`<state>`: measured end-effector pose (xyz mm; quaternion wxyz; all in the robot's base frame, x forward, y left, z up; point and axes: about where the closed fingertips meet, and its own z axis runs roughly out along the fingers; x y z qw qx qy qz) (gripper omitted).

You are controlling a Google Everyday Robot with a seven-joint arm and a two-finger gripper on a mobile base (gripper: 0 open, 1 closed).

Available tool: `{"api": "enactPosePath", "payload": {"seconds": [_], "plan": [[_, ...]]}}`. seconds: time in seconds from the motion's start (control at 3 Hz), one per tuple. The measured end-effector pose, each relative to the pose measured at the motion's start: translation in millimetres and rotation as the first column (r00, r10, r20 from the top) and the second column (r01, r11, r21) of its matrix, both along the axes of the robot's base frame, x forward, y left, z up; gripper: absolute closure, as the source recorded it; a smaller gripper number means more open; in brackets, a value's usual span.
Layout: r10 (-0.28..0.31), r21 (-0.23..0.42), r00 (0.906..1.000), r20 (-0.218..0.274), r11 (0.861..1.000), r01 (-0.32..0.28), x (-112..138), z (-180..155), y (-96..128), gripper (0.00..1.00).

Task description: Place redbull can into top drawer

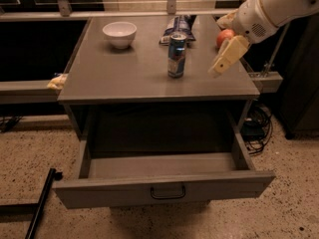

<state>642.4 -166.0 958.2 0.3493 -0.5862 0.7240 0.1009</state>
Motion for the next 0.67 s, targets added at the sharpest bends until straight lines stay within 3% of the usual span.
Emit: {"api": "enactPosePath", "payload": {"seconds": [0.67], "plan": [[0.055,0.117,0.9984,-0.008,0.992,-0.054,55,-13,34,0.0]]}}
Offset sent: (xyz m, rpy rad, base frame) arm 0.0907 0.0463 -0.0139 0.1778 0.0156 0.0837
